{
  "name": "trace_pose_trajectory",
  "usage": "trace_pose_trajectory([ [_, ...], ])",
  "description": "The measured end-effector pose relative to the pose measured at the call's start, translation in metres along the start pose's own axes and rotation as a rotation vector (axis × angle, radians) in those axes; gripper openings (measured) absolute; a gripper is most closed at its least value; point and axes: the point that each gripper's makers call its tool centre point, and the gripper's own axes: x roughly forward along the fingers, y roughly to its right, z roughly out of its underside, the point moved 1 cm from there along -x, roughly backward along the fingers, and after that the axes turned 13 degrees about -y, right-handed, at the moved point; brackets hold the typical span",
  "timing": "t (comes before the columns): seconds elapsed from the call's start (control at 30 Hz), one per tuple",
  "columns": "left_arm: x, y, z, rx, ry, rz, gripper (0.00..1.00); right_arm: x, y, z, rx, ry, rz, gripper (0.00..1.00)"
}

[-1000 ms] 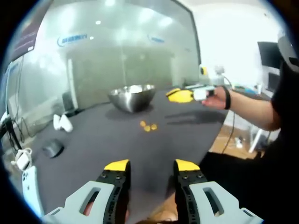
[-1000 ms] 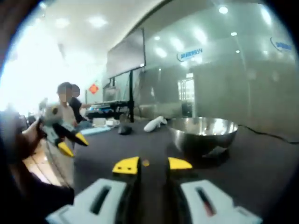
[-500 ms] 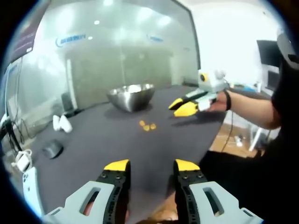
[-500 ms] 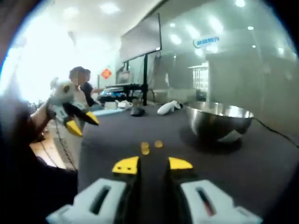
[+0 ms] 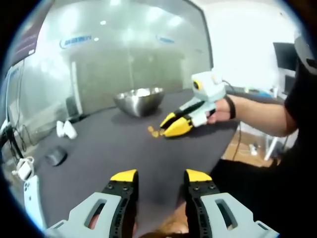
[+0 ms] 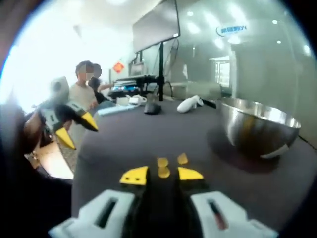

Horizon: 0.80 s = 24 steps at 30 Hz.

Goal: Pick up the QQ candy scattered on the table and place it into the stainless steel bowl on the table

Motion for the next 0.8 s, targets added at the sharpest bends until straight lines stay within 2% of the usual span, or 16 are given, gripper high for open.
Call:
trace_pose_trajectory([
  [0.13, 0.000, -0.002, 0.004, -0.009, -0.012, -0.004, 0.38, 0.007, -0.001, 0.002, -0.012, -0.011, 0.004, 0.19],
  [0.2, 0.000, -0.004, 0.005, -0.011, -0.016, -0.009, 0.38, 0.006, 0.002, 0.000, -0.087, -0.012, 0.044, 0.08],
  [0.23, 0.000, -0.004, 0.006, -0.011, -0.016, -0.010, 0.38, 0.007, 0.005, 0.001, -0.085, -0.031, 0.069, 0.09],
  [0.33, -0.001, -0.005, 0.005, -0.014, -0.013, -0.010, 0.38, 0.006, 0.001, 0.000, -0.075, -0.030, 0.036, 0.09],
  [0.57, 0.001, -0.003, 0.003, -0.008, -0.010, -0.006, 0.38, 0.002, 0.003, -0.001, -0.068, -0.015, 0.043, 0.09],
  [0.73, 0.002, -0.001, 0.003, -0.002, -0.013, 0.000, 0.38, -0.006, 0.009, -0.004, -0.067, 0.006, 0.075, 0.09],
  [0.8, 0.002, -0.001, 0.004, -0.003, -0.016, -0.002, 0.38, -0.013, 0.016, -0.007, -0.062, 0.021, 0.115, 0.09],
])
